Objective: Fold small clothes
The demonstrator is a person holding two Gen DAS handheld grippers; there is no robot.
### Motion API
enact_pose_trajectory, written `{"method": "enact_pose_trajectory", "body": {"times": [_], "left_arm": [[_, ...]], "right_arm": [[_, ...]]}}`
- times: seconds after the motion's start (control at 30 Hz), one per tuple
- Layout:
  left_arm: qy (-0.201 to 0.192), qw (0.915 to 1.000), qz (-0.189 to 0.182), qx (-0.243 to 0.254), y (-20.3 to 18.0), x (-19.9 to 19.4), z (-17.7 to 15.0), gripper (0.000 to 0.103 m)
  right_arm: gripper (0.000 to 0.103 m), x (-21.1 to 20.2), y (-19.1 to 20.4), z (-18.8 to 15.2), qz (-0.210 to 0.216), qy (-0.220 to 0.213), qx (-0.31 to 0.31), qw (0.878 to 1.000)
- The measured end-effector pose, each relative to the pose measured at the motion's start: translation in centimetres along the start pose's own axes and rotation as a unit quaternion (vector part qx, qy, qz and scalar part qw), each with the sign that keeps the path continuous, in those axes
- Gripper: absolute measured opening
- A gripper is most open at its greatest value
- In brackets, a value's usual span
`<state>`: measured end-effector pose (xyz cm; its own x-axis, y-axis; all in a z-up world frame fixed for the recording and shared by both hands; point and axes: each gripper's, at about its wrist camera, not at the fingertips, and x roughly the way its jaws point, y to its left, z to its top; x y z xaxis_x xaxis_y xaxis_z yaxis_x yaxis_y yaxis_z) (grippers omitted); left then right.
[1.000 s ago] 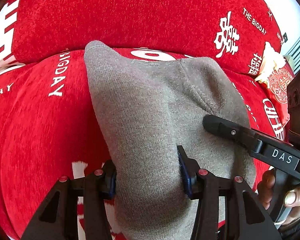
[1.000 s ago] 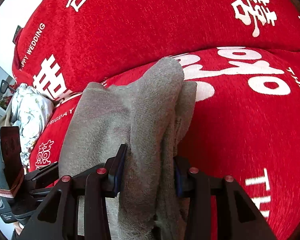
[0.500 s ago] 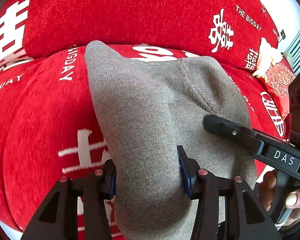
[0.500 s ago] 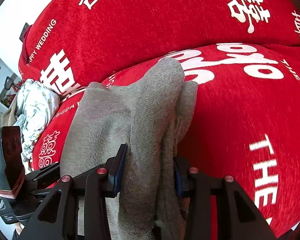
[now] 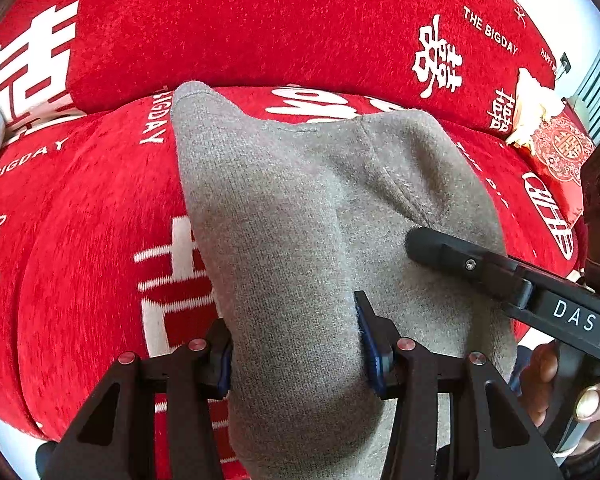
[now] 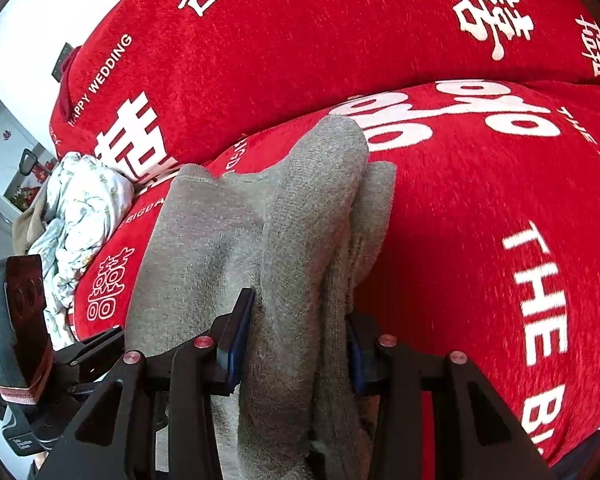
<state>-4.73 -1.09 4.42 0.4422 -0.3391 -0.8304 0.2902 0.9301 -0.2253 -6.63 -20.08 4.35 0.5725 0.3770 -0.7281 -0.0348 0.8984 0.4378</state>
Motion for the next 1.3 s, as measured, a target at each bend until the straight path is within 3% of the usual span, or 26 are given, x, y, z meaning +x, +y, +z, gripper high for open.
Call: {"method": "enact_pose_trajectory", "body": {"times": [0.47,0.5,0.6,0.7,0.87,0.97,1.1,1.17,1.2,1.3], "left_arm": [[-0.009,0.9999,0.003,-0.002,0.7,-0.1,-2.5,0.051],[-0.009,0.9999,0.003,-0.004,0.8,0.0,-2.6,0.053],[-0.006,0.9994,0.012,-0.032,1.6,0.1,-3.0,0.074],[-0.022,0.9987,0.019,-0.041,2.1,-0.8,-3.6,0.076],[-0.054,0.9963,0.064,-0.016,1.2,-2.5,-4.2,0.076],[-0.09,0.991,0.097,-0.015,0.9,-3.7,-4.3,0.076],[-0.069,0.9909,0.112,-0.03,2.2,-2.5,-4.4,0.076],[-0.067,0.9903,0.114,-0.043,3.1,-1.9,-4.8,0.087],[-0.068,0.9897,0.117,-0.047,3.3,-1.7,-5.0,0.099],[-0.064,0.9915,0.094,-0.064,4.4,-1.3,-5.2,0.1]], "right_arm": [[0.044,0.0,0.3,-2.1,0.003,-0.007,-0.009,1.0],[0.044,0.1,0.1,-2.2,0.004,-0.006,-0.009,1.0],[0.054,0.3,-0.5,-2.4,-0.013,-0.006,-0.019,1.0],[0.06,-0.9,-1.4,-2.8,-0.031,-0.032,-0.022,0.999],[0.067,-4.3,-0.8,-3.2,-0.012,-0.081,-0.037,0.996],[0.073,-6.0,1.1,-3.8,0.023,-0.103,-0.071,0.992],[0.073,-4.3,2.0,-5.1,0.08,-0.059,-0.079,0.992],[0.073,-2.7,1.2,-5.9,0.064,-0.036,-0.069,0.995],[0.072,-1.6,0.4,-6.4,0.039,-0.027,-0.064,0.997],[0.072,-1.5,0.3,-7.1,0.042,-0.045,-0.088,0.994]]}}
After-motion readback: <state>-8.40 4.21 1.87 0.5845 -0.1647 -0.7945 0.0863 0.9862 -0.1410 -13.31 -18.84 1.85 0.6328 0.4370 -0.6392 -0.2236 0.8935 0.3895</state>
